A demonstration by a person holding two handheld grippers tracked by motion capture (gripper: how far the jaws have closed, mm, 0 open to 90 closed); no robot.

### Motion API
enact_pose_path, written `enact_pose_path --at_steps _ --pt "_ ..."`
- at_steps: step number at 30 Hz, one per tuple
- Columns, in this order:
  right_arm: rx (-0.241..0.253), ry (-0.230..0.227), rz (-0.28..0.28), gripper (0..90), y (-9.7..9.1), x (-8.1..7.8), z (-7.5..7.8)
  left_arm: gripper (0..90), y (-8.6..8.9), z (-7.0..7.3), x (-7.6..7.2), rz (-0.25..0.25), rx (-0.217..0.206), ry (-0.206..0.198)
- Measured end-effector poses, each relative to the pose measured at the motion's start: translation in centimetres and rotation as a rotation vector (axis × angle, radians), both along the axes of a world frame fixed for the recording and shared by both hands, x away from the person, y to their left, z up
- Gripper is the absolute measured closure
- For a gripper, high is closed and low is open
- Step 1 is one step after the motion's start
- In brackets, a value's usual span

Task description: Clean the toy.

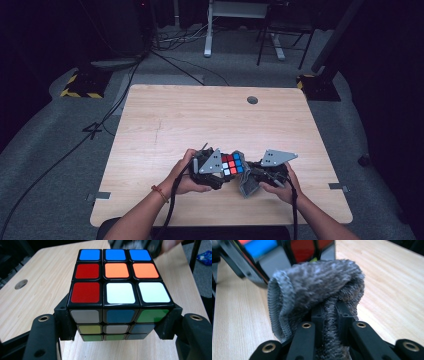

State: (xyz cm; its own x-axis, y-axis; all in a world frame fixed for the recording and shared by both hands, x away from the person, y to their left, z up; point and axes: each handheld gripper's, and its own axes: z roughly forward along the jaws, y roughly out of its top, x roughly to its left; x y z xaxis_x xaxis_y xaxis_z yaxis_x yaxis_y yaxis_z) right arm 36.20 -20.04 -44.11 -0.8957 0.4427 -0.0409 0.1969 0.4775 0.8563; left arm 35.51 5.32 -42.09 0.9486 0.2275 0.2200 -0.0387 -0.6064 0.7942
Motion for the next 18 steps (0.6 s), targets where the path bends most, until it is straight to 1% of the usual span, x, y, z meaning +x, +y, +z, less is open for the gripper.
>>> enact_pose_path --at_steps 1,2,4,6,8,10,11,14,15,16,17,18 --pt "0.027 0.0 0.003 80.2 -0.3 0.0 0.3 33.3 -0.1 -0.2 0.1 0.005 0.018 -0.005" --pt "0.043 -0.005 0.003 80.2 -0.5 -0.1 0.7 33.3 -0.2 -0.4 0.1 0.009 0.032 -0.002" --pt "0.083 -0.016 0.015 80.2 -0.8 -0.5 1.4 33.2 -0.4 -0.7 0.2 0.004 0.041 0.007" --pt "0.088 -0.037 0.022 80.2 -0.8 -0.9 1.8 33.1 -0.4 -0.7 0.2 0.002 0.035 0.017" --pt "0.1 -0.052 0.029 80.2 -0.8 -1.2 2.1 33.0 -0.5 -0.6 0.2 -0.004 0.034 0.016" --pt "0.103 -0.056 0.033 80.2 -0.8 -1.3 2.3 33.1 -0.4 -0.5 0.1 -0.005 0.018 0.022" --pt "0.1 -0.059 0.033 80.2 -0.8 -1.3 2.4 33.1 -0.3 -0.4 0.1 -0.006 0.013 0.014" --pt "0.079 -0.057 0.02 80.2 -0.7 -1.2 2.1 33.2 0.0 -0.1 0.1 -0.006 -0.018 0.016" --pt "0.065 -0.053 0.017 80.2 -0.6 -1.1 2.0 33.2 0.2 0.1 0.1 -0.003 -0.039 0.014" --pt "0.044 -0.049 0.016 80.1 -0.5 -1.0 1.6 33.2 0.3 0.3 0.1 -0.007 -0.054 0.02" --pt "0.025 -0.048 0.018 80.1 -0.3 -0.9 1.4 33.2 0.3 0.4 0.0 -0.005 -0.056 0.021" --pt "0.011 -0.046 0.018 80.1 -0.2 -0.9 1.2 33.2 0.3 0.5 0.0 -0.003 -0.055 0.011"
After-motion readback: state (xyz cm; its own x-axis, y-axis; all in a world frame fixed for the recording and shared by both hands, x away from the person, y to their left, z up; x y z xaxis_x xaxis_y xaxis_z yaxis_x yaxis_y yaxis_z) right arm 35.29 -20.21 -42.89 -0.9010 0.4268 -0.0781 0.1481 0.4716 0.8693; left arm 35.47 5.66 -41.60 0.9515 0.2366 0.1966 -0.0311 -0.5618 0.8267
